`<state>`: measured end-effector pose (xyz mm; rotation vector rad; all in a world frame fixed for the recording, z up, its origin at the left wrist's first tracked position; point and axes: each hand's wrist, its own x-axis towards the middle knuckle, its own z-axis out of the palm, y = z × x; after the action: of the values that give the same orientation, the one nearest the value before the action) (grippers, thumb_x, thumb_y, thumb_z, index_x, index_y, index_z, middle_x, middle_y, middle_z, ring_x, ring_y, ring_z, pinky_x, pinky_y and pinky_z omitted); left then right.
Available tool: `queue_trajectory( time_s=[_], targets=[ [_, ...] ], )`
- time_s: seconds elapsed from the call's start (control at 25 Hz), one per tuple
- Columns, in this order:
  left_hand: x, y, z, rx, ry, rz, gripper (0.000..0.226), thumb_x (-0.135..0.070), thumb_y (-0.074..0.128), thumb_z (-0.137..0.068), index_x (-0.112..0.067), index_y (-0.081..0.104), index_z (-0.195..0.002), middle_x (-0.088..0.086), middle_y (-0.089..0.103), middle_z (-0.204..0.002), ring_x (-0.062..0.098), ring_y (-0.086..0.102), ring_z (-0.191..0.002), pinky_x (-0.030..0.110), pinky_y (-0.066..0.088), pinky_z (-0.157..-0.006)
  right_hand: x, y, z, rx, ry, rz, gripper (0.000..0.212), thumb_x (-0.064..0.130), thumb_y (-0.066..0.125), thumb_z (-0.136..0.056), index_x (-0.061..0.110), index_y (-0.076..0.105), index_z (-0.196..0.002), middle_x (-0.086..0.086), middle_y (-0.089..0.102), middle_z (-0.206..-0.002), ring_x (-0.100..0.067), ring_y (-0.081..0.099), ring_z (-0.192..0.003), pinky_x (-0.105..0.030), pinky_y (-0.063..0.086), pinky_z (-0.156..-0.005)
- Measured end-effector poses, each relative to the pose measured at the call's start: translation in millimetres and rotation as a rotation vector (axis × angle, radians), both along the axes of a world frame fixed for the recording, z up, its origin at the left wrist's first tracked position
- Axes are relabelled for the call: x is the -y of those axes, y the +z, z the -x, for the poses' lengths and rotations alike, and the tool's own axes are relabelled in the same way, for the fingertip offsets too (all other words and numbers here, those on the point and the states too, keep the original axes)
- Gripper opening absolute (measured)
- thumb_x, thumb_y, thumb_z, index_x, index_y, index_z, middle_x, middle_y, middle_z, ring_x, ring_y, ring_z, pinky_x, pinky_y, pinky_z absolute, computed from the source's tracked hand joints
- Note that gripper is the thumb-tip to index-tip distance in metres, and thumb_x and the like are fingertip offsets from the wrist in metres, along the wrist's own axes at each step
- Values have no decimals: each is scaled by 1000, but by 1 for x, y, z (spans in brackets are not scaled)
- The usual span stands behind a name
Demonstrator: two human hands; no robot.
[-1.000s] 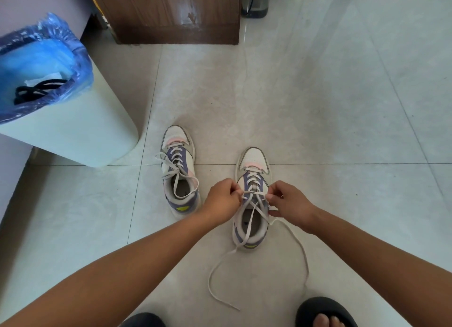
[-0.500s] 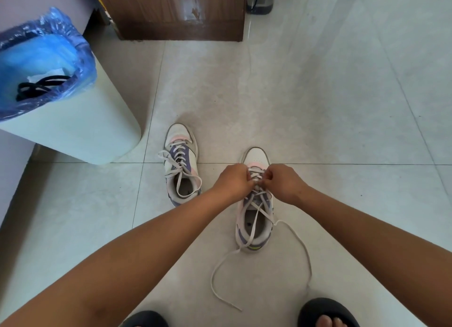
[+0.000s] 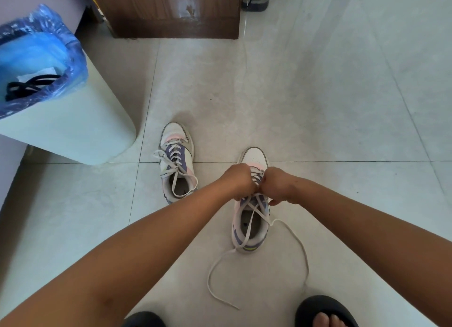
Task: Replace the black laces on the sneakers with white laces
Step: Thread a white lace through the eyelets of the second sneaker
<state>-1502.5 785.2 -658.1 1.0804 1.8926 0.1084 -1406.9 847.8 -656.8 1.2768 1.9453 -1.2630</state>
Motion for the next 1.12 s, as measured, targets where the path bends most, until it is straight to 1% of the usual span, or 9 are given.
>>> queue_trajectory(
  time_s=[0.08,0.16,0.4,0.56,0.68,0.8,0.96,1.04,1.12],
  targets=[
    [14,-14,7,127,96,-114,23,-12,52,-89,-16,47,-67,9,58,-79,31,64,-84,42,55,-79,2,-3,-6,-45,-29,26,8,6,47,-94,6,51,-87,-5,52,-78,-20,54,-75,-33,53,-74],
    [31,-28,13,215,203,-220,21,-13,53,-89,-18,47,-70,6,57,-77,33,62,-85,49,52,-82,5,-8,-16,-124,-173,107,19,8,45,-97,7,52,-79,-5,51,-78,-19,53,-79,-36,53,-84],
    [50,-38,17,443,382,-336,17,-6,50,-94,-13,50,-78,3,53,-76,15,52,-72,30,50,-71,10,-15,-34,-290,-443,179,23,7,44,-98,5,49,-75,-9,48,-80,-19,50,-82,-44,50,-95],
    [41,-25,18,287,318,-239,17,-20,52,-94,-16,48,-78,5,56,-79,19,55,-73,42,52,-79,13,-12,-35,-293,-347,70,20,21,50,-97,5,57,-88,-9,57,-89,-20,55,-87,-39,54,-89],
    [39,-10,15,152,248,-156,31,-40,53,-93,-16,47,-74,5,58,-75,20,55,-67,34,51,-62,14,-9,-31,-248,-131,-82,26,38,54,-93,12,58,-90,-5,61,-91,-20,57,-85,-38,52,-82],
    [48,-7,10,112,210,-79,34,-36,53,-94,-11,52,-70,13,65,-77,22,60,-63,29,53,-60,14,-8,-32,-215,-15,-149,23,34,63,-88,16,54,-78,-4,62,-84,-22,60,-80,-40,54,-79],
    [60,-18,8,303,511,-204,23,-17,47,-98,-12,49,-76,9,61,-75,19,60,-62,38,59,-70,18,-6,-33,-265,-186,-89,19,19,55,-94,9,51,-79,-4,62,-75,-15,62,-64,-24,55,-62],
    [64,-22,7,281,512,-226,18,-20,45,-99,-15,50,-82,6,61,-78,18,60,-68,39,57,-74,24,-4,-35,-262,-239,-138,19,28,54,-94,11,50,-86,-5,61,-80,-17,62,-69,-31,55,-68],
    [68,-23,5,243,461,-240,13,-26,47,-97,-17,49,-106,3,58,-97,15,57,-85,35,52,-83,36,0,-40,-187,-250,-168,37,45,53,-92,12,43,-108,-3,60,-94,-20,60,-84,-33,47,-71]
  ],
)
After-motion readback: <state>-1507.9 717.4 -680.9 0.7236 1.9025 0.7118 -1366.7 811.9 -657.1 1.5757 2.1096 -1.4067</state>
